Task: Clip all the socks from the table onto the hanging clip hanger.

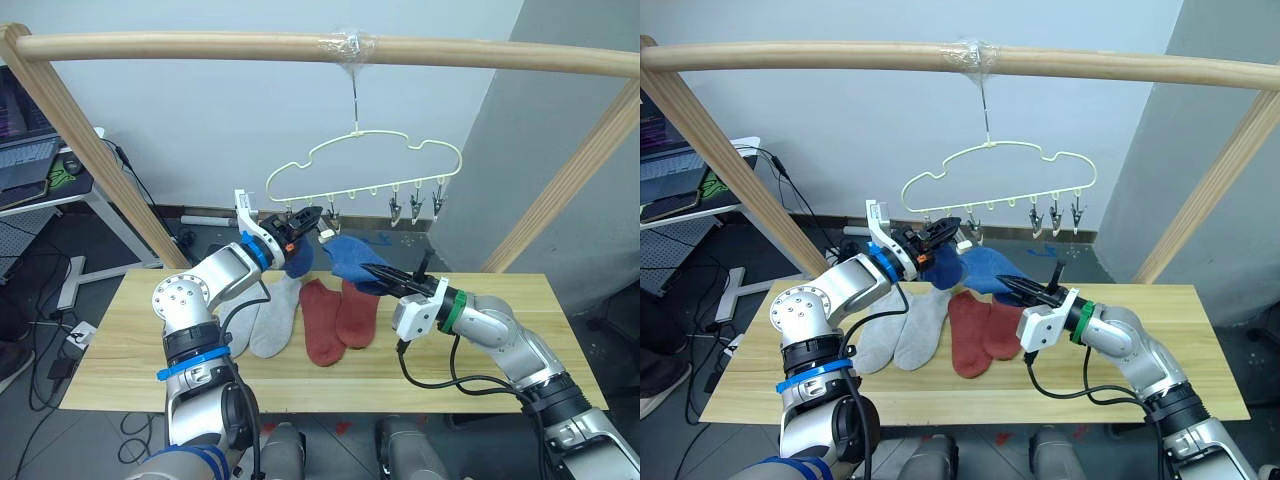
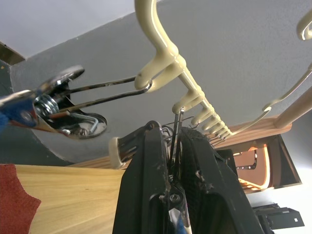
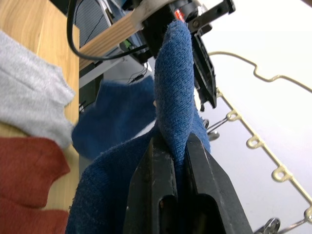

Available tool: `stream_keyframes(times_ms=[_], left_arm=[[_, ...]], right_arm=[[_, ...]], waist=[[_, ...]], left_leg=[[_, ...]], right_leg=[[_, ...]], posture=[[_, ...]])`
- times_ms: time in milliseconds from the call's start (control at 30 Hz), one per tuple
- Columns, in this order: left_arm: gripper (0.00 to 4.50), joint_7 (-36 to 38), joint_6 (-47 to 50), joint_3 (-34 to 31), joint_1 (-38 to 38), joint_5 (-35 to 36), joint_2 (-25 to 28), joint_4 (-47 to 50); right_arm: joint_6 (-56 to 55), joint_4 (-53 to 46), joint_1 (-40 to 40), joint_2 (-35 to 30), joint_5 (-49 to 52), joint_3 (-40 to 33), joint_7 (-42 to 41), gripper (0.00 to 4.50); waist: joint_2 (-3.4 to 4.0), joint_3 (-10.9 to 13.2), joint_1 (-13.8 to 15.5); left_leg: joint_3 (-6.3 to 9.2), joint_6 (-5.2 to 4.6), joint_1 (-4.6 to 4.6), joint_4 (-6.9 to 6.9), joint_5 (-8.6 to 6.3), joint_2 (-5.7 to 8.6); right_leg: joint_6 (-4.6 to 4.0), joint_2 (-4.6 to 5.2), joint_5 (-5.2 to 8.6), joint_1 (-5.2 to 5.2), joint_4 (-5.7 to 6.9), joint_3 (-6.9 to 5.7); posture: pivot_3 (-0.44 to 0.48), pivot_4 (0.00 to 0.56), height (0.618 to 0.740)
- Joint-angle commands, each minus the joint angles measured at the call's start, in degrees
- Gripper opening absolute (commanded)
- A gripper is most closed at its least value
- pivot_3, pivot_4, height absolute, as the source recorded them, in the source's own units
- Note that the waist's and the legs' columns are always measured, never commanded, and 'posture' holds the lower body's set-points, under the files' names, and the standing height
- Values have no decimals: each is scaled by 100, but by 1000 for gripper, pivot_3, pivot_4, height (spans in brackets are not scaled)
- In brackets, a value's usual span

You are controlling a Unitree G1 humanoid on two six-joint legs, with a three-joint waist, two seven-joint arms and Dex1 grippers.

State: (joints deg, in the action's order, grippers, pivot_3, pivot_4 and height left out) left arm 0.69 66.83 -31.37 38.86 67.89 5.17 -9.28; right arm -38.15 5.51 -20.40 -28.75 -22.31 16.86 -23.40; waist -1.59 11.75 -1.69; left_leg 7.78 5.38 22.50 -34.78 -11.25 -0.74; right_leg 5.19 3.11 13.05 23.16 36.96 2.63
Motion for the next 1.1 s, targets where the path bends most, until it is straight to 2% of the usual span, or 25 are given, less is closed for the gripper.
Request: stream_keyframes(times_ms=[33,333,700,1100], left_arm=[[127,-18,-19,147,-45,128,1,163],[127,-73,-76,178,-85,312,73,142],[127,-152,-204,214,-126,452,156,106],[127,-146,-244,357,-159,526,162,173]], right_arm=[[-20,-299,-71,93,59,-12,34,7],[87,-270,-137,265,2,12,18,7],[67,-410,98,142,82,9,-86,7],[194,-239,-144,326,52,0,-78,7]], waist=[[0,0,0],[0,0,-1],[0,0,0],[0,0,-2]], left_leg=[[0,0,0,0,0,0],[1,0,0,0,0,0],[1,-1,2,1,0,0],[0,-1,2,1,-1,0]], right_leg=[[0,0,0,0,0,0],[-1,0,0,0,1,-1],[-7,0,4,1,-1,-1],[-11,0,6,2,-2,0]], posture=[[48,148,740],[51,152,740],[59,159,740],[60,162,740]])
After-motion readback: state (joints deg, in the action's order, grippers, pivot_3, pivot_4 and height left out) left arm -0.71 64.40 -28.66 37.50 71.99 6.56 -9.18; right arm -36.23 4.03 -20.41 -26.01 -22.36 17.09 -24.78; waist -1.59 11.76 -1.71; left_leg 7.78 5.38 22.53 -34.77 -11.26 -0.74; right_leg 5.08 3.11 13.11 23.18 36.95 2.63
